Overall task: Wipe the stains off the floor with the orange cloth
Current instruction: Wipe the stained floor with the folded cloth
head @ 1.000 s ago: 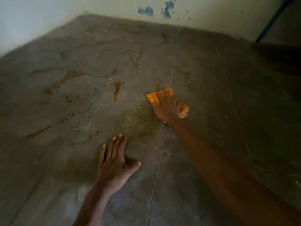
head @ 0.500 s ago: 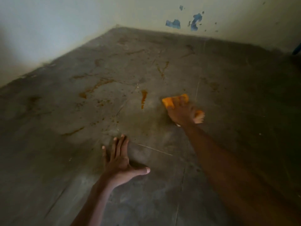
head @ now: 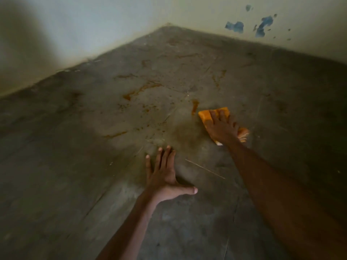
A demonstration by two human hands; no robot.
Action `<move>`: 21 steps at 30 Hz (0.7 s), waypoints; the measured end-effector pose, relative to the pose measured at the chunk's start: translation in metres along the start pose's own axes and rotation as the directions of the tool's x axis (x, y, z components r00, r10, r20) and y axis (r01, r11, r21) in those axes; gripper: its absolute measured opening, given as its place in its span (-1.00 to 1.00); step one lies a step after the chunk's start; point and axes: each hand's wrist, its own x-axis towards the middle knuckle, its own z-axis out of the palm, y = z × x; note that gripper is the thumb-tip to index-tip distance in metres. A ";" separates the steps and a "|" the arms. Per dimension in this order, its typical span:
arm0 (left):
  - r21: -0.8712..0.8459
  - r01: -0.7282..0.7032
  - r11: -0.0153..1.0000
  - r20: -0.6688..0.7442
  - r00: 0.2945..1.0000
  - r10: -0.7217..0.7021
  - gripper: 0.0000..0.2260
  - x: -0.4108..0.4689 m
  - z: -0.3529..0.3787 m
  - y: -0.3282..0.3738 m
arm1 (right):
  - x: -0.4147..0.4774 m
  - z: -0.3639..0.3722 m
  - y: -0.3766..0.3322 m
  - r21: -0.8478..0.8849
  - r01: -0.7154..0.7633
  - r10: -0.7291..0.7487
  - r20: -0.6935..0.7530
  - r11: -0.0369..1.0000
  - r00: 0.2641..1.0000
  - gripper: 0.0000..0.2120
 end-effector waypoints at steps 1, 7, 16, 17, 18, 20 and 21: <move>-0.046 -0.010 0.999 -0.017 1.000 0.009 0.16 -0.001 -0.002 0.000 | -0.002 0.008 -0.019 -0.019 0.063 -0.062 0.030 0.998 0.998 -0.43; 0.023 0.085 0.996 -0.277 0.958 -0.076 -0.11 -0.047 -0.041 -0.061 | -0.152 0.048 -0.019 -0.235 0.633 -0.632 0.089 0.738 0.770 -0.42; 0.082 0.101 0.992 -0.037 0.994 -0.098 0.09 -0.072 -0.042 -0.092 | -0.029 0.046 -0.130 -0.140 0.403 -0.387 0.129 0.904 0.913 -0.43; 0.082 0.094 0.992 -0.040 0.995 -0.091 0.09 -0.074 -0.043 -0.094 | -0.036 0.053 -0.149 -0.140 0.409 -0.393 0.132 0.902 0.910 -0.44; 0.076 0.088 0.993 -0.039 0.996 -0.085 0.09 -0.074 -0.043 -0.096 | -0.052 0.059 -0.157 -0.166 0.457 -0.435 0.149 0.874 0.888 -0.44; 0.053 0.057 0.997 -0.045 0.997 -0.055 0.08 -0.076 -0.043 -0.102 | -0.107 0.069 -0.147 -0.211 0.615 -0.585 0.190 0.760 0.788 -0.42; 0.051 0.031 0.998 -0.035 0.999 -0.029 0.07 -0.078 -0.044 -0.104 | -0.137 0.070 -0.131 -0.184 0.673 -0.649 0.179 0.716 0.739 -0.41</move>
